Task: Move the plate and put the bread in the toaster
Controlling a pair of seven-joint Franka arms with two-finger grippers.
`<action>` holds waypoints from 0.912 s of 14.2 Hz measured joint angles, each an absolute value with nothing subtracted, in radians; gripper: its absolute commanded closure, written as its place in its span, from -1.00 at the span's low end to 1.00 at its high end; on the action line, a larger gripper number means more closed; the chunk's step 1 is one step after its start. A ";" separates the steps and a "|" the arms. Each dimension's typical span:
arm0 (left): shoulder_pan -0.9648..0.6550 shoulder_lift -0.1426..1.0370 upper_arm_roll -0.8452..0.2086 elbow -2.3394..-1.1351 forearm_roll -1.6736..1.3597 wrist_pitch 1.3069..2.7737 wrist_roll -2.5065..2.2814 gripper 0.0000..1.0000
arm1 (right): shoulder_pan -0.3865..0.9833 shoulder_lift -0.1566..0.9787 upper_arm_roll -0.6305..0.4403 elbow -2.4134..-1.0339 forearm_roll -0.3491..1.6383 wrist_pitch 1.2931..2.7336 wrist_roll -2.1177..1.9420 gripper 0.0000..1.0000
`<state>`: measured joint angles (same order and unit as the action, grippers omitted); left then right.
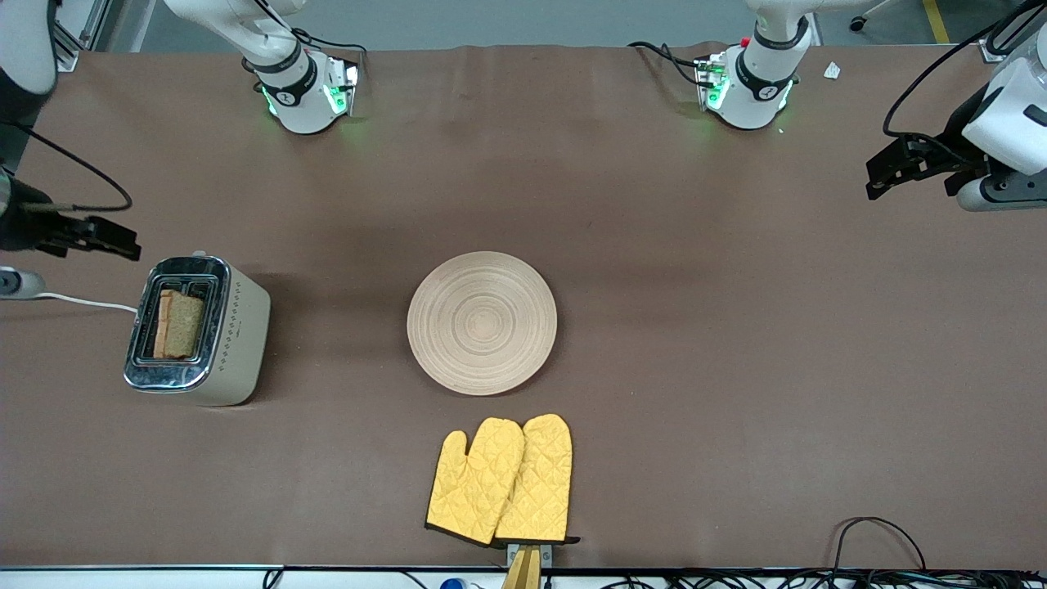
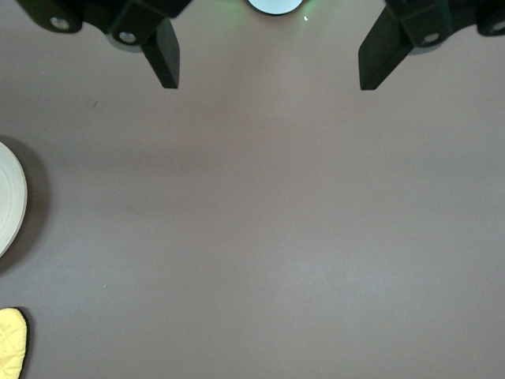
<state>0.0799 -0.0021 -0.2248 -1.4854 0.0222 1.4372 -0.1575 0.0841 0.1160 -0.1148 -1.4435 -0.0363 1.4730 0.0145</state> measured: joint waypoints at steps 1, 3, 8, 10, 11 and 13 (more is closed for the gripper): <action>0.080 -0.002 -0.224 -1.485 0.022 1.437 -0.158 -1.00 | 0.084 0.087 -0.118 -1.459 -0.035 1.475 0.014 -1.00; 0.080 -0.002 -0.224 -1.485 0.022 1.437 -0.158 -1.00 | 0.084 0.028 -0.132 -1.507 -0.022 1.491 0.014 -1.00; 0.080 -0.002 -0.224 -1.485 0.022 1.437 -0.157 -1.00 | 0.079 -0.061 -0.163 -1.618 -0.005 1.555 0.013 -1.00; 0.080 -0.002 -0.224 -1.484 0.022 1.437 -0.157 -1.00 | 0.079 -0.062 -0.162 -1.601 -0.004 1.560 0.013 -1.00; 0.080 -0.002 -0.224 -1.484 0.022 1.437 -0.157 -1.00 | 0.079 -0.062 -0.162 -1.591 -0.004 1.559 0.013 -1.00; 0.080 -0.002 -0.224 -1.484 0.022 1.437 -0.157 -1.00 | 0.079 -0.062 -0.161 -1.574 -0.003 1.553 0.013 -1.00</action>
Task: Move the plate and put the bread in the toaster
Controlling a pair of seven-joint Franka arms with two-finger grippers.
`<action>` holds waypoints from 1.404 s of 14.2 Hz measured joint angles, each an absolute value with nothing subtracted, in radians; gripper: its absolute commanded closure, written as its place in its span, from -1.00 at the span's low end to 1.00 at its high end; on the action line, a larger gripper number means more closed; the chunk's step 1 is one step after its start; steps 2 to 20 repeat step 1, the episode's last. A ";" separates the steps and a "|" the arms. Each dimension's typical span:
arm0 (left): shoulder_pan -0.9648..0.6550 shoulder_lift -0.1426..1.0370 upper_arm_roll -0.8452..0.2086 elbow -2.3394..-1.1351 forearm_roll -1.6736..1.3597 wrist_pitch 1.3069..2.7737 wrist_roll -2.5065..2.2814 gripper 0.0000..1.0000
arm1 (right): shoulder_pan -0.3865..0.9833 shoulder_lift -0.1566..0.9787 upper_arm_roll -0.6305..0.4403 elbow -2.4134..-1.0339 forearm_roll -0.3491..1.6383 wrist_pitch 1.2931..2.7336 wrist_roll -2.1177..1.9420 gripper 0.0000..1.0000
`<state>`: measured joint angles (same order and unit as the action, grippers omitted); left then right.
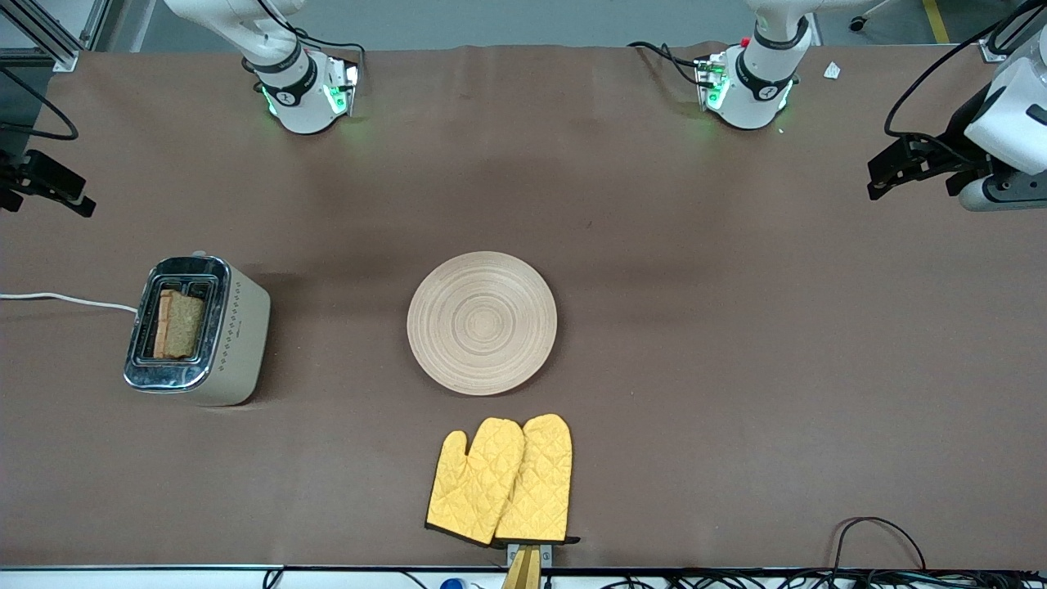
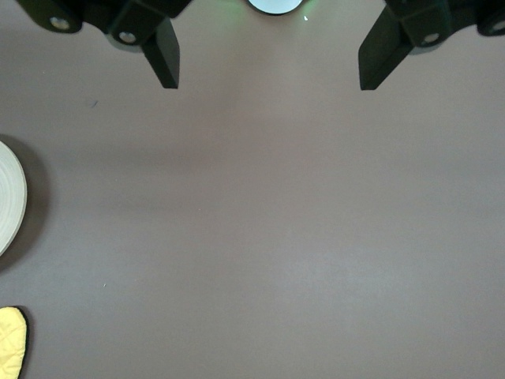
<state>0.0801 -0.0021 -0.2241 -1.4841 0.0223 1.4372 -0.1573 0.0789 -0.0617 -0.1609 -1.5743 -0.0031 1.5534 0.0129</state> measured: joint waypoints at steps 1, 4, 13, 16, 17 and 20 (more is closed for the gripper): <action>0.080 -0.002 -0.224 -1.484 0.022 1.437 -0.157 -1.00 | 0.079 -0.062 -0.159 -1.564 -0.003 1.545 0.013 -1.00; 0.080 -0.002 -0.224 -1.484 0.022 1.437 -0.157 -1.00 | 0.079 -0.062 -0.159 -1.564 -0.003 1.545 0.013 -1.00; 0.080 -0.002 -0.224 -1.484 0.022 1.437 -0.157 -1.00 | 0.079 -0.062 -0.159 -1.564 -0.003 1.545 0.013 -1.00; 0.080 -0.002 -0.224 -1.484 0.022 1.437 -0.157 -1.00 | 0.079 -0.062 -0.159 -1.564 -0.003 1.545 0.013 -1.00; 0.080 -0.002 -0.224 -1.484 0.022 1.437 -0.157 -1.00 | 0.079 -0.062 -0.159 -1.564 -0.003 1.545 0.013 -1.00; 0.080 -0.002 -0.224 -1.484 0.022 1.437 -0.157 -1.00 | 0.079 -0.062 -0.159 -1.564 -0.003 1.545 0.013 -1.00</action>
